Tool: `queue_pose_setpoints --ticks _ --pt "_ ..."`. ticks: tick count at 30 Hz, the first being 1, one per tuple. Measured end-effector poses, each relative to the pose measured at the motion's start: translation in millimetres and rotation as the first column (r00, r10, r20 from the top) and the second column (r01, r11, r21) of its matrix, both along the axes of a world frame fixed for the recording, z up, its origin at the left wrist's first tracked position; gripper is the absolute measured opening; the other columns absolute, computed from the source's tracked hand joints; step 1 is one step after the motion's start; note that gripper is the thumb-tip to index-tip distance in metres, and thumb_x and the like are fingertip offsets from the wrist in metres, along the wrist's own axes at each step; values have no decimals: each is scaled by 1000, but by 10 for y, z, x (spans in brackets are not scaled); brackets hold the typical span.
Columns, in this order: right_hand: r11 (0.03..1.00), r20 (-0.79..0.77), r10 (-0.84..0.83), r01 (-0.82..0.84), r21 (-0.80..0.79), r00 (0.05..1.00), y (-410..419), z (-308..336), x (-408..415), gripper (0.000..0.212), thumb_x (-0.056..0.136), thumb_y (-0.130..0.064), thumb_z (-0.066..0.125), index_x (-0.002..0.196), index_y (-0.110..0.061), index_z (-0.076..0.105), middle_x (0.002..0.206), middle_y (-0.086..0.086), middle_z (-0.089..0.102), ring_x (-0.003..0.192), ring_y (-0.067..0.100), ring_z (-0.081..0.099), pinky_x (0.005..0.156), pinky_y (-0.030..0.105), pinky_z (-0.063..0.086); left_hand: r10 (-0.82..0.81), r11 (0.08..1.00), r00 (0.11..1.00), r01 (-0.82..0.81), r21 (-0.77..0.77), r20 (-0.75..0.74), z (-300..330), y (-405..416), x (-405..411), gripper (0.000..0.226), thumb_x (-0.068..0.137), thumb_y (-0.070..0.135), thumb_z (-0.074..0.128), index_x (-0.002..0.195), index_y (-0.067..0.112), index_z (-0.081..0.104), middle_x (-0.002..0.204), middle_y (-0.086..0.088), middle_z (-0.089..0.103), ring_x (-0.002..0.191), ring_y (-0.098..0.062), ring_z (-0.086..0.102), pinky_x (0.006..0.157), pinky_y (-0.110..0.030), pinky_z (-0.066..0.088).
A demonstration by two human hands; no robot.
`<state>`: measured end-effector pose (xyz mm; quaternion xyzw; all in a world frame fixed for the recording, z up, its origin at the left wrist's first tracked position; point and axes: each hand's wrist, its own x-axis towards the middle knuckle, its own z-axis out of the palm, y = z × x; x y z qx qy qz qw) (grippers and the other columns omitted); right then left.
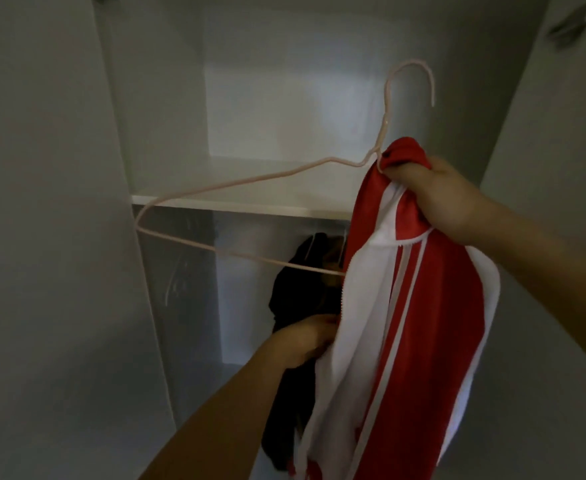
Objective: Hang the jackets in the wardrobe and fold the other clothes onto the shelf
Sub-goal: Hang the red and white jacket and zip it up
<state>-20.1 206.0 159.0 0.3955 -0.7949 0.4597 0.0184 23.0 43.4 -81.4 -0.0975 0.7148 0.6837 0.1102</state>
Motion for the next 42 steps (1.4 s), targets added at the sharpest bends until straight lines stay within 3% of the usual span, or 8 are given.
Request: queue_pose_setpoints --ticks 8,15,24,29,32,34,38,42 --pt "987 78 -95 104 -121 992 785 -144 -291 27 72 -45 62 74 -21 72 77 11 72 71 25 70 78 42 53 -269 962 936 270 26 229 -122 118 97 44 89 27 69 128 10 60 124 -7 66 112 -19 63 91 -27 52" --pt "980 34 -178 174 96 983 1107 -514 -556 19 90 -22 63 72 -19 69 69 2 71 69 22 67 75 35 49 351 923 932 -330 198 -84 511 -535 159 31 84 -4 54 66 8 76 69 -12 70 69 -31 63 59 -30 55" --pt "844 -302 -232 345 411 925 714 -731 -648 25 96 -44 46 77 -31 54 76 -3 56 66 10 55 57 23 38 454 839 884 -467 -278 -116 1731 -909 347 27 77 -1 64 104 -5 67 101 -22 69 88 -36 66 77 -42 56" --pt "935 -64 -223 232 268 973 319 -669 -634 28 92 -39 55 68 -24 56 71 1 59 63 13 55 56 25 35 250 903 851 -377 -207 -462 1737 -65 382 16 82 -9 58 97 -9 65 81 -13 67 68 -19 61 69 -27 49" --pt "995 152 -45 30 100 987 108 -607 -465 23 90 -23 57 70 -17 65 62 2 66 58 17 63 60 28 46 -429 581 796 -119 -805 -427 1572 388 499 13 90 15 62 95 4 67 84 2 66 75 -8 57 76 -24 47" --pt "997 198 57 -68 46 979 10 -591 -379 17 87 -16 58 74 -11 67 63 6 67 57 19 65 63 31 51 -551 303 695 -349 -887 -462 1588 298 602 17 86 26 57 87 14 69 85 2 65 77 -10 56 77 -31 48" --pt "986 257 160 -142 -85 953 -193 -567 -284 21 82 -15 63 94 2 70 87 24 70 80 37 69 80 43 55 -144 -73 669 -742 -667 -729 1626 -332 889 40 83 37 59 117 14 61 116 -12 56 104 -30 51 91 -41 39" --pt "973 312 227 -198 -121 923 -612 -672 -247 27 86 -23 59 96 -1 71 88 21 71 81 31 70 86 43 55 108 33 804 -591 -806 -585 1473 -733 1143 32 97 47 43 91 21 60 86 -4 65 83 -28 61 70 -35 45"
